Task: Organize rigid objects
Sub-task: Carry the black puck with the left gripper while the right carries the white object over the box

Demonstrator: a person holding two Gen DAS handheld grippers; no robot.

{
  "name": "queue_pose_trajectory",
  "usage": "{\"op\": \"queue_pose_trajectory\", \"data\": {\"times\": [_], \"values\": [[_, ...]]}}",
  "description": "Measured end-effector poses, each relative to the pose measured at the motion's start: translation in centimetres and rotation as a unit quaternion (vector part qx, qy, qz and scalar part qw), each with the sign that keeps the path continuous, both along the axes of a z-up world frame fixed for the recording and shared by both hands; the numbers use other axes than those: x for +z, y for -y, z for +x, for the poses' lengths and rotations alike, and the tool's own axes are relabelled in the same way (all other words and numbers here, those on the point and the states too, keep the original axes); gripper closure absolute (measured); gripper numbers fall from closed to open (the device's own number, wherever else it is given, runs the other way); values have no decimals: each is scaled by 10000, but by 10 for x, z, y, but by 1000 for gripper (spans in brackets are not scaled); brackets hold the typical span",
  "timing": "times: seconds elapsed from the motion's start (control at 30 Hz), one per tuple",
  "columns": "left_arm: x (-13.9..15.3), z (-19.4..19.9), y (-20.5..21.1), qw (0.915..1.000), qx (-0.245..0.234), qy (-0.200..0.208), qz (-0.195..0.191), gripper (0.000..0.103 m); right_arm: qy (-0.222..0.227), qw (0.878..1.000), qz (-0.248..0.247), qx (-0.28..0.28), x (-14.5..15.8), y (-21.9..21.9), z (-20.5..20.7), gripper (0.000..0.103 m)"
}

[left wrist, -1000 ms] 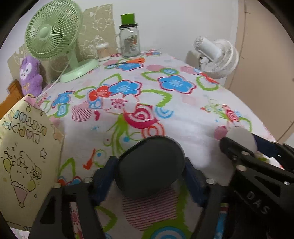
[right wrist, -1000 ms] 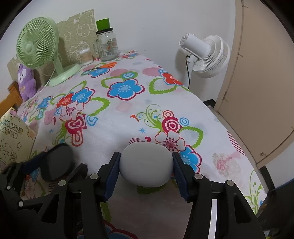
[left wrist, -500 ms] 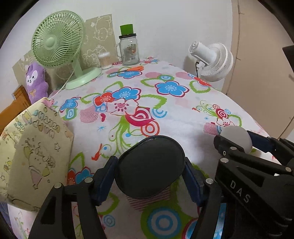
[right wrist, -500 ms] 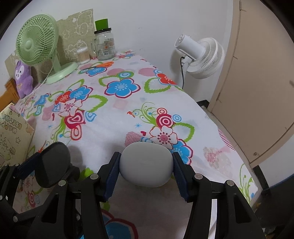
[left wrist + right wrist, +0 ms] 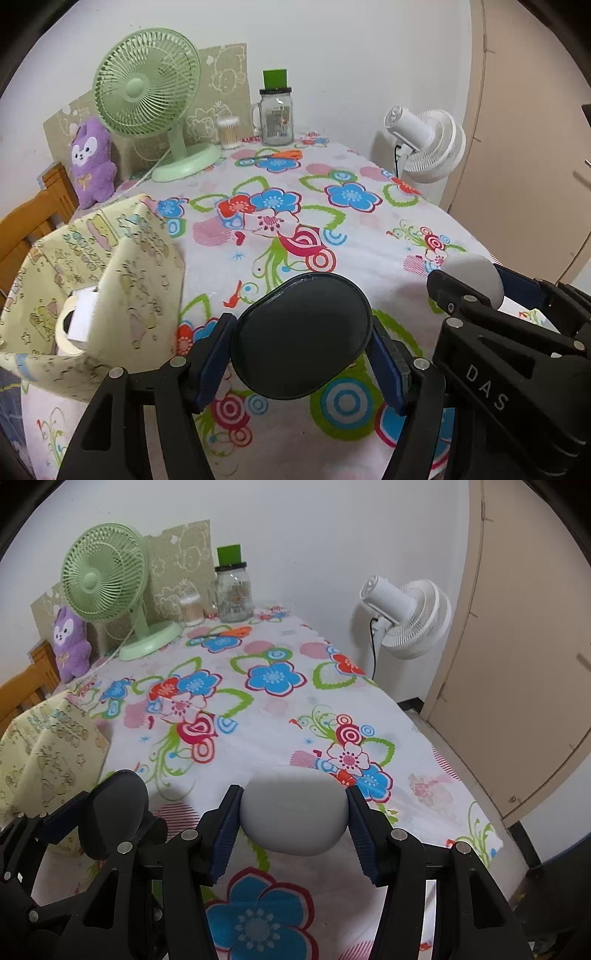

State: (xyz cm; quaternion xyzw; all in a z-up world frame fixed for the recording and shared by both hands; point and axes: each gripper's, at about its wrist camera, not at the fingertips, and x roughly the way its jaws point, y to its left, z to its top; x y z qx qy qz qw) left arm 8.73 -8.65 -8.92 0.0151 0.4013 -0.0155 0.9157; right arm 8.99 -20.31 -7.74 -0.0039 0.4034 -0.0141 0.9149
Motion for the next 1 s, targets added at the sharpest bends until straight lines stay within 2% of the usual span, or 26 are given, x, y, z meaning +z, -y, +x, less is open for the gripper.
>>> {"op": "queue_pose_trajectory", "data": {"times": [0.43, 1.0], "values": [[28, -29, -15, 9998, 20, 182, -55, 32, 250, 9994, 75, 219, 30, -24, -30, 45], [59, -50, -45, 9995, 110, 300, -29, 32, 405, 9982, -1, 439, 62, -58, -47, 45]]}}
